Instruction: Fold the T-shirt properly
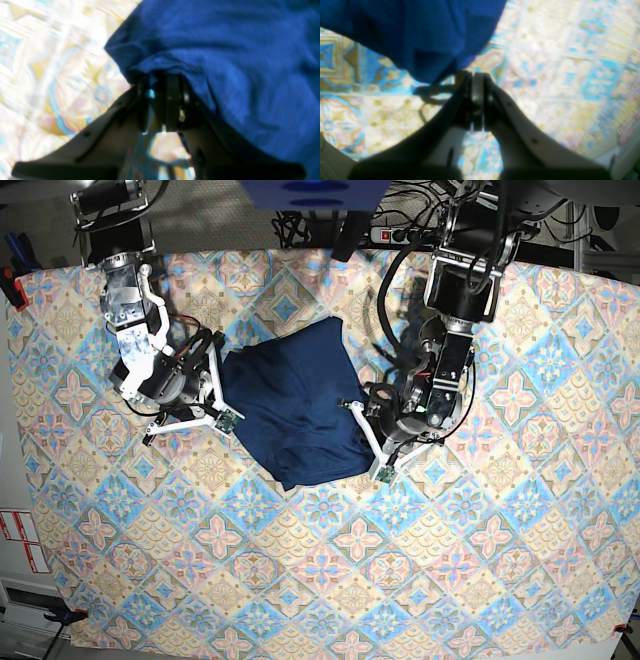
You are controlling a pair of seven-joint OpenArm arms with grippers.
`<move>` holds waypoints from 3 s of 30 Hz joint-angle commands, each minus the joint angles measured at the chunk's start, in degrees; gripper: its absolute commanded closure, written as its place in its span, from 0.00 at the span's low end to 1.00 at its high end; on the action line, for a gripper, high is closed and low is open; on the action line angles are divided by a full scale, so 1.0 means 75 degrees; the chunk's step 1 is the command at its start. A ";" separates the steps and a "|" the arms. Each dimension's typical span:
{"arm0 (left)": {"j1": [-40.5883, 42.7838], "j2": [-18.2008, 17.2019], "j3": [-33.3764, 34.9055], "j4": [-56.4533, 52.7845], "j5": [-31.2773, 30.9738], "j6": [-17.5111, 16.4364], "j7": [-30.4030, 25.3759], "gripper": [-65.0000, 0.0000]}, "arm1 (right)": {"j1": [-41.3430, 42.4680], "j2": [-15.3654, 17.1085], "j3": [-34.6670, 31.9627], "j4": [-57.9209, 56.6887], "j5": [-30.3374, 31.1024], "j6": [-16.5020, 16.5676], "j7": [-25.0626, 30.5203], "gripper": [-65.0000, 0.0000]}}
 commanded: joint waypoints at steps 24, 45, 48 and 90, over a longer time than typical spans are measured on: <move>0.3669 -0.0483 -0.3357 0.5685 -0.0214 -0.0016 0.0299 0.84 | 0.0112 -0.1944 -0.0596 0.0790 0.1425 -0.0030 0.0093 1.00; 0.5380 0.0255 -0.5526 0.6799 -0.3988 -0.0016 0.0826 0.84 | 0.1776 -0.3326 0.0037 -0.5059 0.1460 -0.0030 0.1312 1.00; 0.5356 0.0255 -0.5526 0.6799 -0.4117 -0.0016 0.0861 0.84 | 0.1823 -0.3326 0.0037 -0.5528 0.1460 -0.0030 0.1593 1.00; 0.5333 0.0267 -0.5514 0.6776 -0.4176 -0.0016 0.0873 0.84 | 0.2878 -0.2624 0.4339 -0.6876 0.0194 -0.0030 0.2613 1.00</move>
